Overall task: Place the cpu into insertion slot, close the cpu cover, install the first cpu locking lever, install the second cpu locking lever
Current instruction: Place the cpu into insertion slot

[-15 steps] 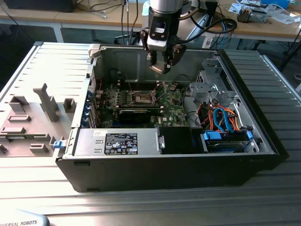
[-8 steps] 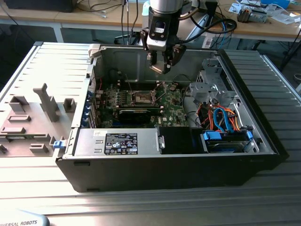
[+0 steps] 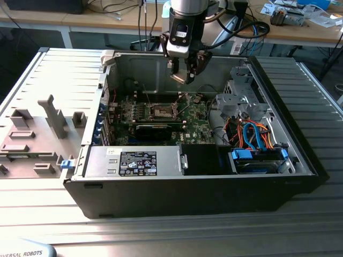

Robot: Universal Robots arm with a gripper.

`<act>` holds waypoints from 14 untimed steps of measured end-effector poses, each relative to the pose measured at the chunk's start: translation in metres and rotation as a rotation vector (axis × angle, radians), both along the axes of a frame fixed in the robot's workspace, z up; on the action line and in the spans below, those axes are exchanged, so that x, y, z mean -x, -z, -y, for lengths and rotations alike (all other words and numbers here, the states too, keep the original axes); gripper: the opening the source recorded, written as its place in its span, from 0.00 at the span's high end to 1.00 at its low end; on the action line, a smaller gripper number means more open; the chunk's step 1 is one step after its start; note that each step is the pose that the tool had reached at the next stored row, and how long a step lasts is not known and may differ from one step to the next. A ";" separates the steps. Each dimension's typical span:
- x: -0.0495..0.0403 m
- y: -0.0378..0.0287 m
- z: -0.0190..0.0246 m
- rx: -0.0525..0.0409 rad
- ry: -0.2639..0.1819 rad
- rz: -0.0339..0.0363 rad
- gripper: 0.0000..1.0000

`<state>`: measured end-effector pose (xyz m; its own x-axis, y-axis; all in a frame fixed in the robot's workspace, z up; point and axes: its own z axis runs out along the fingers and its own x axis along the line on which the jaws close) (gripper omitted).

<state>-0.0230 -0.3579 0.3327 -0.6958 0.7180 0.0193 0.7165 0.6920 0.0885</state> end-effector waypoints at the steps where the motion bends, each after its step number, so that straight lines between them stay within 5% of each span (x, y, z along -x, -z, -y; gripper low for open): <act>1: 0.0000 0.0000 0.0000 0.0001 0.001 0.0000 0.46; 14: 0.0000 0.0000 0.0000 0.0000 0.021 0.0000 0.46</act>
<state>-0.0230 -0.3579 0.3327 -0.6804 0.7325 0.0193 0.7310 0.6767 0.0885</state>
